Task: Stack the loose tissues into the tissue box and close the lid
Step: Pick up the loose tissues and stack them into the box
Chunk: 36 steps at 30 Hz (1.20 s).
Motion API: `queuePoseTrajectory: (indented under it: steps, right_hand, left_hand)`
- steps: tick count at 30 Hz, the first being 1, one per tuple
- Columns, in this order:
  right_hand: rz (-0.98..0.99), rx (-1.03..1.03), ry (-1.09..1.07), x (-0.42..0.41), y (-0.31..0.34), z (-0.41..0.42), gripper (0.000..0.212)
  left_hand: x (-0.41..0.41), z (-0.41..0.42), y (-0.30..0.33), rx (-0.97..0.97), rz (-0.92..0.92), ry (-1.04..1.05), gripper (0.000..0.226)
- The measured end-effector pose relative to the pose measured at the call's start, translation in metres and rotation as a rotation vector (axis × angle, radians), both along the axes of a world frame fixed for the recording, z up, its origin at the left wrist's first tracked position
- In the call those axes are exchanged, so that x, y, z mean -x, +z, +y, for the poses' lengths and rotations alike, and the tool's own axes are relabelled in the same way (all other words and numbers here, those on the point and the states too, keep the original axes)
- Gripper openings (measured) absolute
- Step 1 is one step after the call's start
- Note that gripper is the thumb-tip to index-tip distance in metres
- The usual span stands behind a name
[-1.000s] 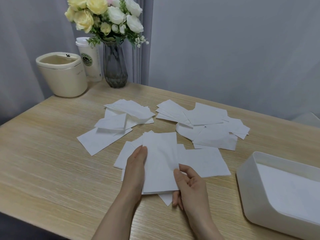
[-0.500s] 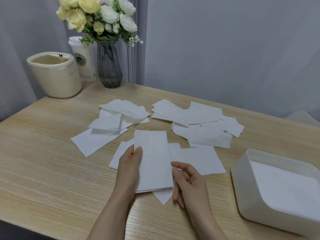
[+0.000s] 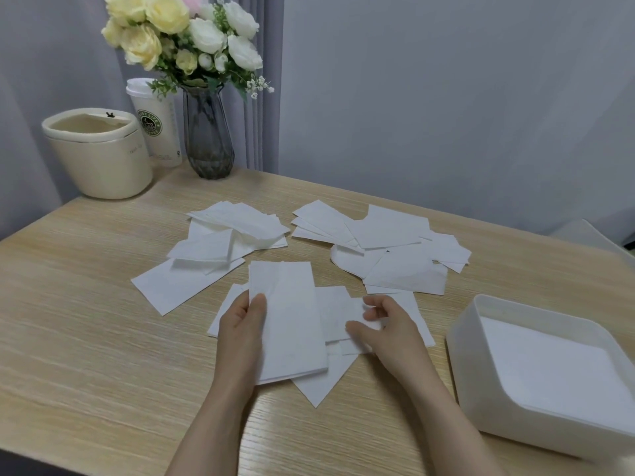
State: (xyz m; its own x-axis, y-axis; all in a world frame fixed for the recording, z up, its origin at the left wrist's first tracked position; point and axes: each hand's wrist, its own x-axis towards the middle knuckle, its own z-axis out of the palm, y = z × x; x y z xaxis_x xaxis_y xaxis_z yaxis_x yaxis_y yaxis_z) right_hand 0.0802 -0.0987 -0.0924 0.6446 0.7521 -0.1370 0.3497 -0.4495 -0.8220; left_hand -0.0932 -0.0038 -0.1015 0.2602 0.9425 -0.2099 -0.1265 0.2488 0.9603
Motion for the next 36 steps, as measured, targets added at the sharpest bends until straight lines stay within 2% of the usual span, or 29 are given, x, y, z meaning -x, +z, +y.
queuePoseTrajectory:
  steps: [5, 8, 12, 18, 23, 26, 30, 32, 34, 36]
  right_hand:
    - [-0.071, 0.093, 0.037, 0.005, 0.002, 0.007, 0.046]
    - [-0.138, 0.111, 0.06, 0.01, 0.003, 0.009, 0.034]
    - [-0.132, 0.046, 0.011, 0.013, 0.002, 0.006, 0.01]
    - [0.036, -0.088, -0.214, 0.016, 0.009, -0.03, 0.019]
    - [0.217, 0.019, -0.146, 0.031, 0.023, -0.064, 0.013]
    - [0.276, 0.169, -0.041, 0.035, 0.03, -0.076, 0.027]
    - [0.078, 0.345, -0.01, 0.031, 0.036, -0.084, 0.049]
    - [-0.05, 0.278, -0.1, 0.026, 0.033, -0.082, 0.043]
    - [-0.126, 0.192, -0.179, 0.023, 0.028, -0.077, 0.028]
    - [-0.191, 0.205, -0.165, 0.024, 0.026, -0.067, 0.018]
  left_hand:
    - [0.0, 0.0, -0.001, -0.013, 0.028, -0.003, 0.023]
    - [0.0, 0.001, -0.002, -0.015, 0.035, -0.004, 0.023]
    - [0.001, 0.001, 0.0, -0.013, 0.029, 0.002, 0.024]
    - [0.0, 0.002, -0.002, -0.011, 0.024, 0.004, 0.023]
    - [0.0, 0.0, -0.001, -0.007, 0.024, -0.002, 0.025]
    - [0.0, 0.0, 0.001, -0.004, 0.024, -0.003, 0.025]
    - [-0.001, -0.001, 0.001, -0.004, 0.032, -0.001, 0.024]
    - [-0.001, 0.0, 0.0, -0.003, 0.027, -0.006, 0.022]
    - [-0.001, 0.0, -0.002, -0.006, 0.026, -0.014, 0.021]
    - [-0.001, 0.0, -0.002, -0.003, 0.021, -0.02, 0.022]
